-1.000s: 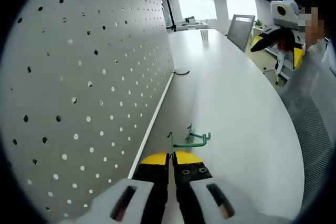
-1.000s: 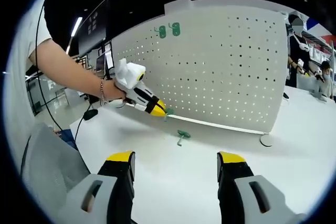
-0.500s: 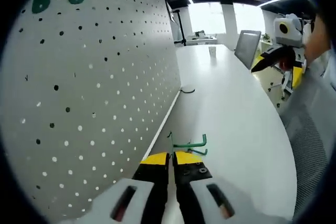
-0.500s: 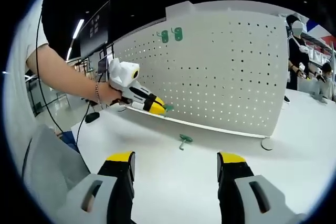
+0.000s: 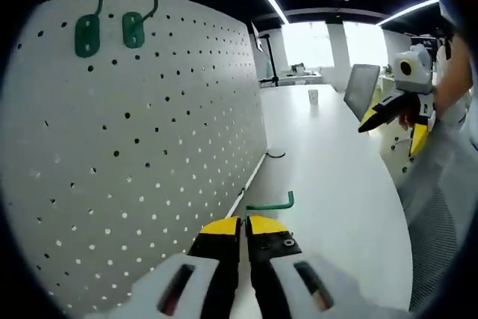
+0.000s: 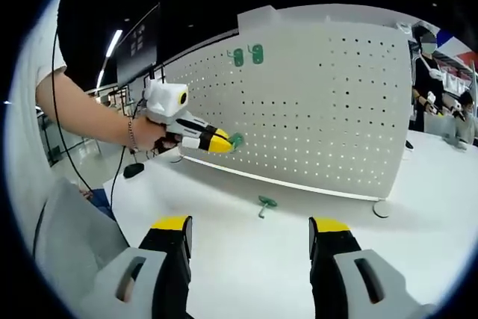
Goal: Insert the hook assembly into the mounting plate slot until the hook locks in place.
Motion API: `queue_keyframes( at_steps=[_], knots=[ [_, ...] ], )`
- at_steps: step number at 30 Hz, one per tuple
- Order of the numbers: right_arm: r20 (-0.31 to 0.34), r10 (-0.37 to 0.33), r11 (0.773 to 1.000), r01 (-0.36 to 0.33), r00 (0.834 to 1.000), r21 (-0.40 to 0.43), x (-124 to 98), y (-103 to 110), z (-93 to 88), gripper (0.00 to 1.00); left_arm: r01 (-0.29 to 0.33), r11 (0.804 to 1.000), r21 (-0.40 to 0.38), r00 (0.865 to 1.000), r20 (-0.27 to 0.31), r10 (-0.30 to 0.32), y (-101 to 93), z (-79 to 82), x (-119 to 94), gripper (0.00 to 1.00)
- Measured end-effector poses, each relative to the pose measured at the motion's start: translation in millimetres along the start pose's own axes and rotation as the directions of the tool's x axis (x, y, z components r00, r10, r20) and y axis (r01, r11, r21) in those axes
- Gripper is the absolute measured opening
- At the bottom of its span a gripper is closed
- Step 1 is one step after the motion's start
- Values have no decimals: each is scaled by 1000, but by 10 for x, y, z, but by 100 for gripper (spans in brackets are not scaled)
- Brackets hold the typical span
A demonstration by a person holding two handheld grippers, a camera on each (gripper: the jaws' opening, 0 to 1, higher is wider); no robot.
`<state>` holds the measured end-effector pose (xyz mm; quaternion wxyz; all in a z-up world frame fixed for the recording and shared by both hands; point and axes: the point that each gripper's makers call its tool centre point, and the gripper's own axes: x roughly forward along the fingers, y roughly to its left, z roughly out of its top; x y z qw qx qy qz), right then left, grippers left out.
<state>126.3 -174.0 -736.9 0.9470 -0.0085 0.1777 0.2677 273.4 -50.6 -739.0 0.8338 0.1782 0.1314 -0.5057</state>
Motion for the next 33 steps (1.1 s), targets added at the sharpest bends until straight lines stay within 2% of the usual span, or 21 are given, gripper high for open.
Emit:
queue_keyframes(
  at_steps=[10,17,27,33],
  knots=[
    [17,0,1000,0,1000,-6,-28,12,53,61,-47,998,-42,996,75,50,-43,162,-149,3],
    [24,3,1000,-2,1000,-4,-34,23,55,61,-62,995,-81,990,118,71,-22,219,-297,3],
    [30,9,1000,-8,1000,-12,-43,53,84,61,-74,990,-121,975,197,97,-73,411,-534,3],
    [32,14,1000,-14,999,-9,-35,64,78,61,-88,987,-135,968,224,117,-87,478,-635,3]
  ],
)
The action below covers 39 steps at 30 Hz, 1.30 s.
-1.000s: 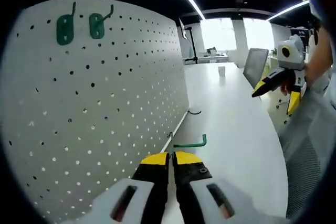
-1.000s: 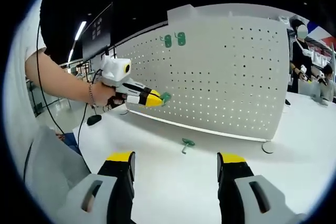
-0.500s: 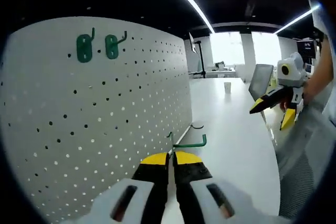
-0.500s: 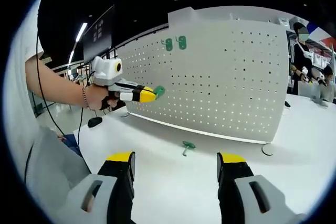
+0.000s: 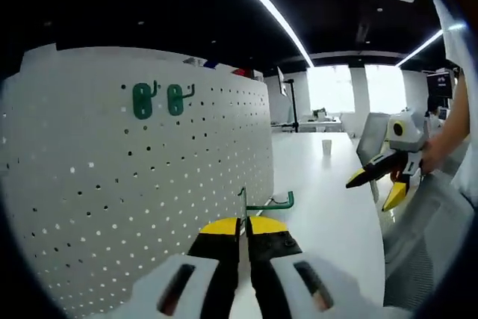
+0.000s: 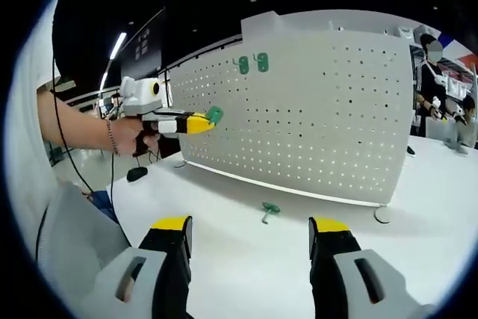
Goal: Insert the hook assembly into the mounting plate slot until the hook locks in place.
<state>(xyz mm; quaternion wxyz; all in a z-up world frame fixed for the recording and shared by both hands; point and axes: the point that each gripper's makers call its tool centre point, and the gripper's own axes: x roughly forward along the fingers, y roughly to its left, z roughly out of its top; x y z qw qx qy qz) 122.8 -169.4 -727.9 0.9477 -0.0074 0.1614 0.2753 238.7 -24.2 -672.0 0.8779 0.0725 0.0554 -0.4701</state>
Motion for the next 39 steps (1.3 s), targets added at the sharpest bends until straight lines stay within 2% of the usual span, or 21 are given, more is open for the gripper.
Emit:
queue_keyframes(
  at_steps=[6,18,26,29,39],
  knots=[
    [5,-1,1000,1,1000,-1,-4,0,17,61,-16,1000,-16,999,45,16,-22,145,-86,3],
    [14,0,1000,0,1000,-1,-13,11,46,61,-49,998,-43,993,109,54,-55,302,-272,3],
    [17,2,1000,-2,1000,0,-10,32,57,61,-89,994,-57,983,159,97,-67,434,-413,3],
    [17,4,1000,-4,1000,1,-7,34,51,61,-106,990,-92,975,184,122,-47,482,-452,3],
    [14,6,1000,-6,1000,1,-16,39,32,61,-121,988,-92,972,193,137,-69,515,-504,3]
  ],
)
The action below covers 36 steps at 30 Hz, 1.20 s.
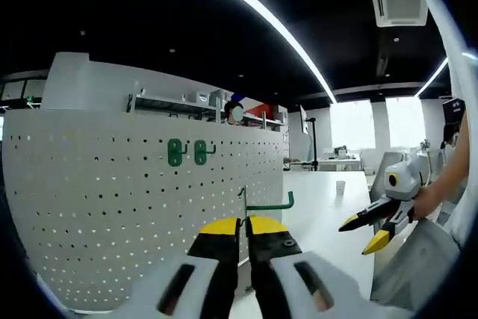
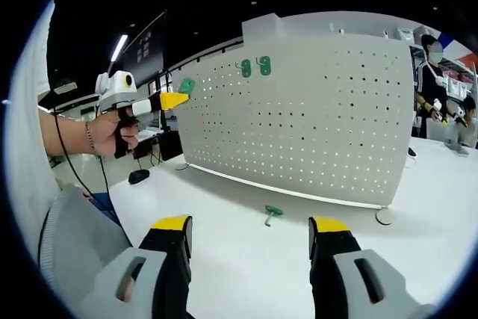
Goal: Insert the hook assembly into the mounting plate slot until the hook locks in place.
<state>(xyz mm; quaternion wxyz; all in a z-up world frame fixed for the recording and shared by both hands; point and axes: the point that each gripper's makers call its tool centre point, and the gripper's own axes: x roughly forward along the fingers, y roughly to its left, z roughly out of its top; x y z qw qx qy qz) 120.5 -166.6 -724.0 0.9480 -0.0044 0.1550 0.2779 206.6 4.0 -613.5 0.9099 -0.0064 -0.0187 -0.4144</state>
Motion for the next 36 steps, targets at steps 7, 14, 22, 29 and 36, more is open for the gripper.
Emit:
queue_keyframes(
  at_steps=[7,14,22,29,36],
  knots=[
    [-3,4,1000,-4,1000,-3,7,9,-7,61,-4,1000,3,1000,1,4,-15,6,-15,3],
    [46,16,1000,-15,999,-4,4,31,155,61,-1,1000,0,1000,-8,1,-51,-27,4,3],
    [274,102,994,-109,956,9,-45,265,700,58,3,1000,-1,1000,-17,-3,-92,-57,10,3],
    [315,132,989,-144,940,15,-28,361,852,57,1,1000,0,1000,-23,-1,-86,-81,0,3],
    [318,156,986,-168,935,8,96,439,914,55,4,1000,0,1000,-25,-4,-96,-80,8,3]
  ],
)
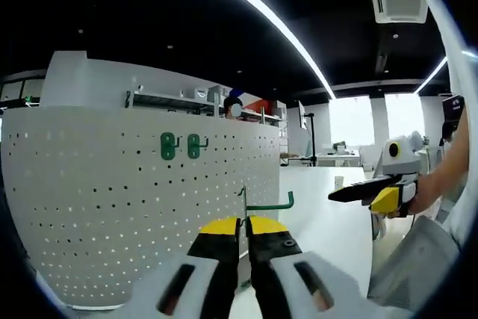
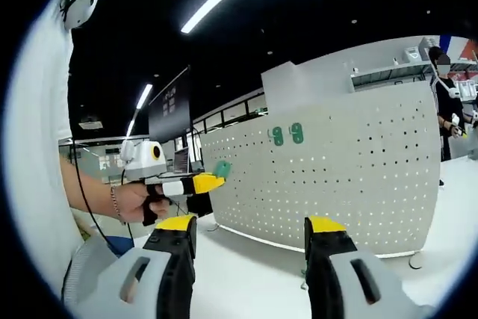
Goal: Insert the hook assembly into the mounting plate slot until the hook locks in place.
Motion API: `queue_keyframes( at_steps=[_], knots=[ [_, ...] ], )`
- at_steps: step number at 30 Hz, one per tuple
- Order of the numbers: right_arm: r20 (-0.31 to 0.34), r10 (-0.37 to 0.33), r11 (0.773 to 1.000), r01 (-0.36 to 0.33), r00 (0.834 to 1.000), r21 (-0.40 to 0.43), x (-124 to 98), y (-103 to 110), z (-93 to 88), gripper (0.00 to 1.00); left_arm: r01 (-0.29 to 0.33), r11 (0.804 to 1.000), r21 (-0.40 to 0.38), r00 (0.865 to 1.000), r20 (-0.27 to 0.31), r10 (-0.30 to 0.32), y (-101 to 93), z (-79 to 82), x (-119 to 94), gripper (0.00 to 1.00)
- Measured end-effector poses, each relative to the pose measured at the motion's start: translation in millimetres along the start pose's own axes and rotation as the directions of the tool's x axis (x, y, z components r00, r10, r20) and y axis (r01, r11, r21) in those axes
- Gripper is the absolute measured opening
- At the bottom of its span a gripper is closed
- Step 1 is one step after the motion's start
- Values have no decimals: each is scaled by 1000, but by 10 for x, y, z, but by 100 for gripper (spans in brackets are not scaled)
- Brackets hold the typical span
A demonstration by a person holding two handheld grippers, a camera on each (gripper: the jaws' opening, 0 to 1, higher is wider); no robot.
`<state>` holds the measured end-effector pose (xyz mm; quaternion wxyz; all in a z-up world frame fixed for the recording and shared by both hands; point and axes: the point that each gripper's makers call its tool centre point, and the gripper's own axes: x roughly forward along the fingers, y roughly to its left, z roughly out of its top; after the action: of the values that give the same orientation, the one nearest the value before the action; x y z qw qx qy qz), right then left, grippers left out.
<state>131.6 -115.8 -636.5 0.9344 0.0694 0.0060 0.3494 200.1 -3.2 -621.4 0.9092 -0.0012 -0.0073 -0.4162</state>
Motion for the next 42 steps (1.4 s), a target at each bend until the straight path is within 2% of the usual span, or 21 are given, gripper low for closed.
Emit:
queue_keyframes(
  at_steps=[9,31,36,42],
  knots=[
    [11,52,998,-52,999,18,239,136,27,55,1,1000,2,1000,-2,-1,-23,-3,-14,3],
    [54,130,991,-132,990,33,647,317,199,51,9,1000,2,1000,1,-9,-105,16,14,3],
    [61,143,988,-146,988,42,742,362,225,50,6,1000,5,1000,2,-6,-101,23,10,3],
    [78,146,987,-151,986,60,801,383,274,43,3,1000,4,1000,2,-3,-104,21,9,3]
  ],
)
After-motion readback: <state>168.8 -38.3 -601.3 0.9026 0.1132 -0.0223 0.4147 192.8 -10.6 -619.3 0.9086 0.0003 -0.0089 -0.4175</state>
